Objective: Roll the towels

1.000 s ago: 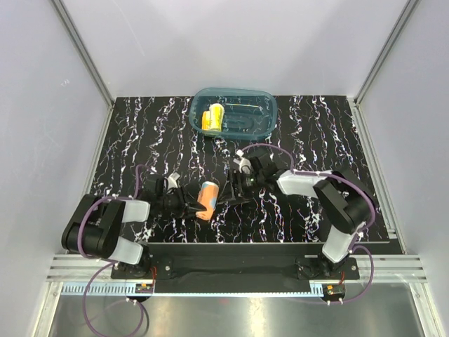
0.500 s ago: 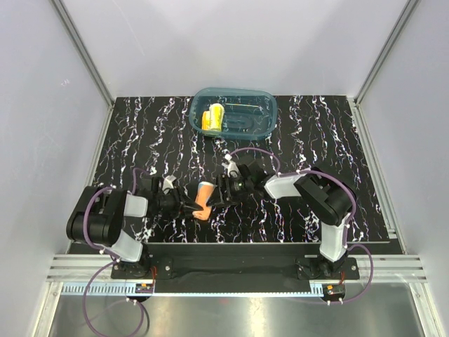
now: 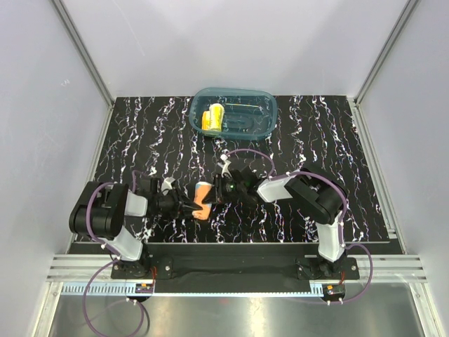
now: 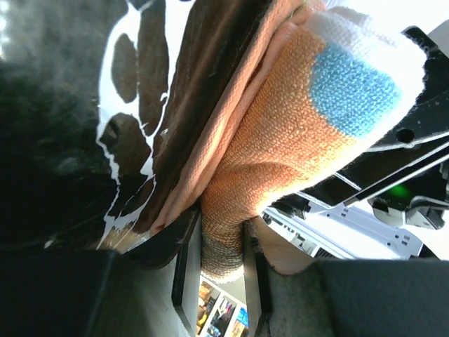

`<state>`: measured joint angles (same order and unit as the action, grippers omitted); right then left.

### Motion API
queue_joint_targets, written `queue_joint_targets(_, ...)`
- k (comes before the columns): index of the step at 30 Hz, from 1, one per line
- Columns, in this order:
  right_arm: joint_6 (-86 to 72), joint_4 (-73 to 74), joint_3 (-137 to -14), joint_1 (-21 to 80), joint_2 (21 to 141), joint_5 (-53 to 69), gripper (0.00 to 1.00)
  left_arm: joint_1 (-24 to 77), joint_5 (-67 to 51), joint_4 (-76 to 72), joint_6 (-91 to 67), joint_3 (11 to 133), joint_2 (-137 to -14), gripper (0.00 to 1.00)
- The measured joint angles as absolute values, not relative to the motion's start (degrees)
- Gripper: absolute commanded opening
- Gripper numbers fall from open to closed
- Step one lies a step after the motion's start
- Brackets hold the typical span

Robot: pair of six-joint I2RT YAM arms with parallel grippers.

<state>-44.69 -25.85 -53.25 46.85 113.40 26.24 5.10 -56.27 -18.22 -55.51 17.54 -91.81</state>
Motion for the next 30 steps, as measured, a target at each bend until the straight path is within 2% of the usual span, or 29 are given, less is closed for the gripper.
queue_joint_targets(2, -44.9, -23.3, -54.9, 47.0, 113.7, 25.5, 0.17, 5.0, -55.5, -17.0, -55.3, 17.7, -91.0, 0.27)
queue_joint_targets(3, -44.8, -22.3, -55.6, 47.2, 113.8, 25.4, 0.17, 4.9, -55.0, -16.2, -55.3, 17.8, -90.4, 0.27)
queue_joint_targets(4, -44.6, -20.2, -56.9, 47.3, 114.1, 24.9, 0.17, 4.8, -54.2, -14.7, -54.8, 18.1, -89.6, 0.34)
queue_joint_targets(6, -44.3, -16.8, -59.4, 47.6, 114.6, 24.0, 0.17, 4.8, -52.0, -11.9, -53.8, 18.5, -87.4, 0.41)
queue_joint_targets(9, -43.6, -12.8, -62.0, 48.1, 115.0, 22.6, 0.17, 5.2, -48.6, -7.4, -51.8, 19.4, -83.9, 0.48)
queue_joint_targets(21, -41.1, -5.7, -65.6, 48.6, 114.9, 19.2, 0.17, 11.4, -27.4, 17.6, -44.2, 27.1, -69.1, 0.52)
queue_joint_targets(30, -37.7, -3.8, -66.0, 48.6, 114.0, 18.0, 0.18, 13.9, -17.3, 23.2, -40.6, 31.0, -66.9, 0.53)
